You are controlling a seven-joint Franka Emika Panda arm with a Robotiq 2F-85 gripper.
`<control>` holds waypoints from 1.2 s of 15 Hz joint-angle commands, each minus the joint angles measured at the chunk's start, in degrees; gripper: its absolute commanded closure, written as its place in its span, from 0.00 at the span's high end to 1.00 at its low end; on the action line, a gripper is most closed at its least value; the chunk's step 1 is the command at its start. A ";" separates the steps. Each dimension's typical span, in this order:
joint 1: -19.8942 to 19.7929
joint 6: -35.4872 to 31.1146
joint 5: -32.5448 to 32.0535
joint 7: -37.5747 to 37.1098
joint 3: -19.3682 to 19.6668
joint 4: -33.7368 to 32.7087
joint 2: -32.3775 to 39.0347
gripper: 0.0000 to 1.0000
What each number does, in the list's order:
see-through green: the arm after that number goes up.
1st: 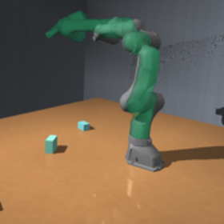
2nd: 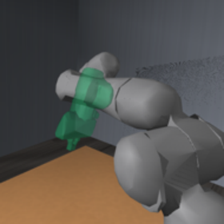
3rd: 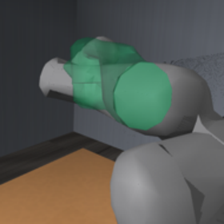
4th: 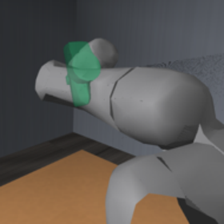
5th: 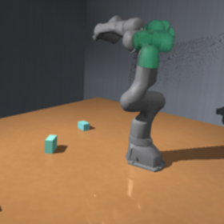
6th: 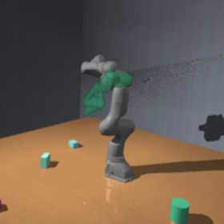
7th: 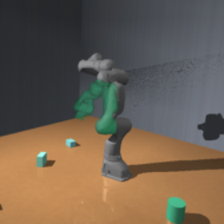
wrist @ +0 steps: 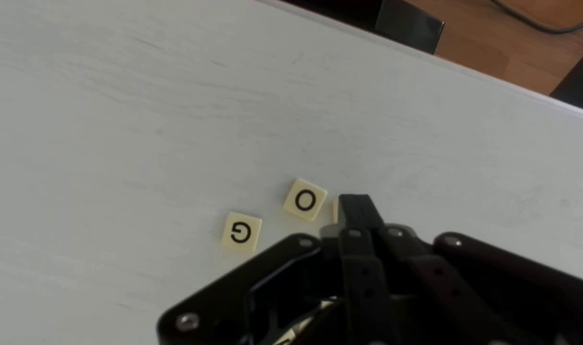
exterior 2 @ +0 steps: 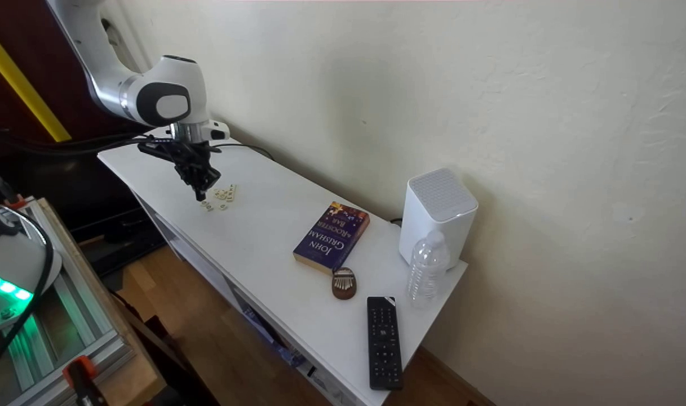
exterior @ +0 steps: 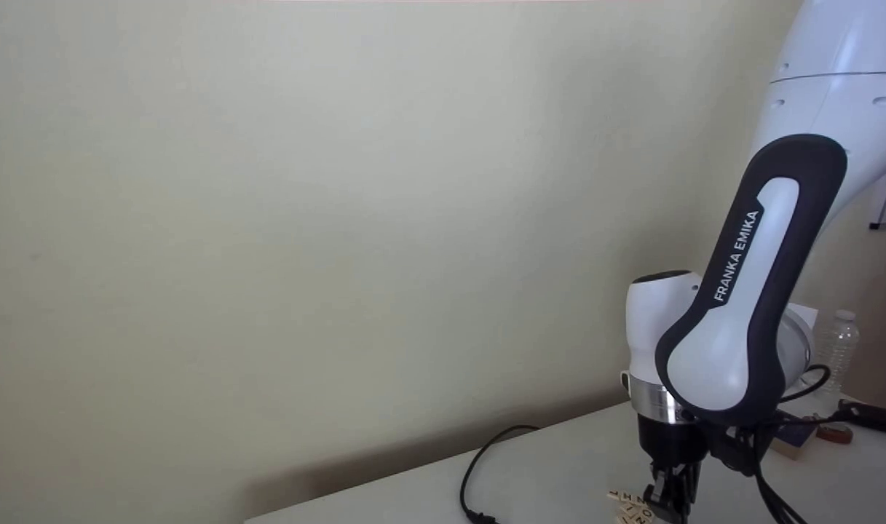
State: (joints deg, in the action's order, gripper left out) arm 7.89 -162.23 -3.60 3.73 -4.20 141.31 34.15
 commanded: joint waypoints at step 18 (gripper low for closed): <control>-0.25 4.32 -1.09 1.19 -0.70 -5.39 4.89 0.00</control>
State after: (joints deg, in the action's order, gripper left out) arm 7.86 -160.50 -3.60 4.22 -4.76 137.96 37.50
